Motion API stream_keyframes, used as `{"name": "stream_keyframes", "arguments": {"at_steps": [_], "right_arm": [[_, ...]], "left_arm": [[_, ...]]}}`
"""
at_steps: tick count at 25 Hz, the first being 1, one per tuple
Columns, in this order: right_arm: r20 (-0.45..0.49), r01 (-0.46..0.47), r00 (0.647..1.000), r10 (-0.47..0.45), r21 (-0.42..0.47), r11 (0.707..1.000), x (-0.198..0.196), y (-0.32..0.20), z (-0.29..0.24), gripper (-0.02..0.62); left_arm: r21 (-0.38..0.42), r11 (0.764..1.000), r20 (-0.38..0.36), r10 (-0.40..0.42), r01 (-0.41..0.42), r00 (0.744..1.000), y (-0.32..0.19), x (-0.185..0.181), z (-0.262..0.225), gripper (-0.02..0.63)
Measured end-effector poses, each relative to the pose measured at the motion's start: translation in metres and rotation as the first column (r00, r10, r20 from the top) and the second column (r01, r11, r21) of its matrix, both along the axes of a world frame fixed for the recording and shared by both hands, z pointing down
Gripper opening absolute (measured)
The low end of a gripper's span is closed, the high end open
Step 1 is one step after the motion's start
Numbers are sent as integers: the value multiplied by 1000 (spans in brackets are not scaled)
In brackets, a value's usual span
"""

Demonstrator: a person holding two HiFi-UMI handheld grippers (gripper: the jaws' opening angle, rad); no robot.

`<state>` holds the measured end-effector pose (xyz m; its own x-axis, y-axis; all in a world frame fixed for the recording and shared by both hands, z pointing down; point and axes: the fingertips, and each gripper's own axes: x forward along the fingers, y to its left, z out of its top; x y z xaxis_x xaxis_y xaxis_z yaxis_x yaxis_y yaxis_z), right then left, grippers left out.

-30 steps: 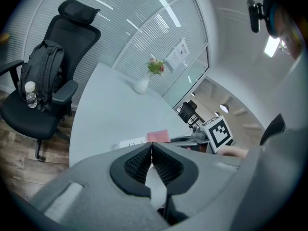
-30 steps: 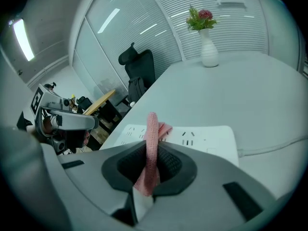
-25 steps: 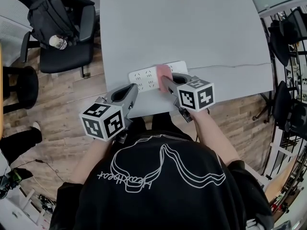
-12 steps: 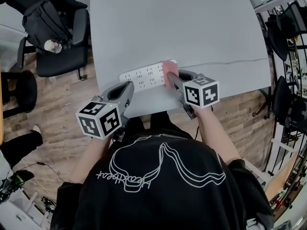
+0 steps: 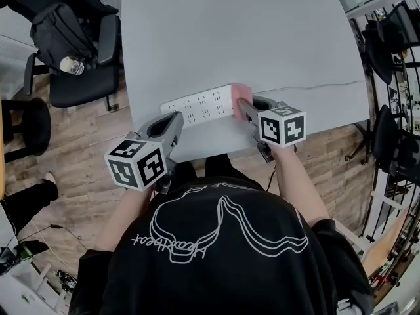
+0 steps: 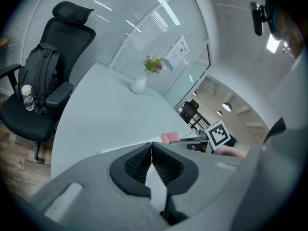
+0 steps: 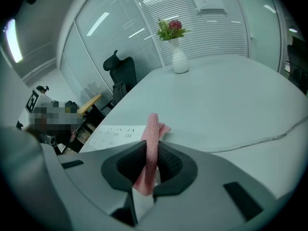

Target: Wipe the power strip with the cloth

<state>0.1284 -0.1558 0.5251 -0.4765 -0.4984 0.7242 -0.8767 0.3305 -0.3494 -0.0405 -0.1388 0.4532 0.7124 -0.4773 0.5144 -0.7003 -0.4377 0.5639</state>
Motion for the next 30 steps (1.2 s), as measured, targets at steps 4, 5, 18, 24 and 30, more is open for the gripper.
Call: {"name": "stream_keyframes", "arguments": {"at_steps": [4, 5, 18, 24, 30], "right_arm": [[7, -12, 1000, 12, -4, 1000, 1, -1, 1, 60], [5, -12, 1000, 12, -5, 1000, 1, -1, 1, 60], [-6, -1, 1000, 1, 61, 998, -28, 1, -28, 46], [27, 45, 999, -47, 95, 995, -68, 3, -45, 46], [75, 91, 992, -98, 95, 991, -118, 5, -48, 46]], "left_arm": [[-2, 1000, 0, -8, 8, 1000, 0, -4, 0, 14], [-3, 1000, 0, -9, 9, 1000, 0, -5, 0, 14], [9, 1000, 0, -29, 29, 1000, 5, -37, -3, 14], [21, 999, -1, -36, 36, 999, 7, -57, -8, 14], [33, 998, 6, -46, 46, 999, 6, -84, -10, 14]]}}
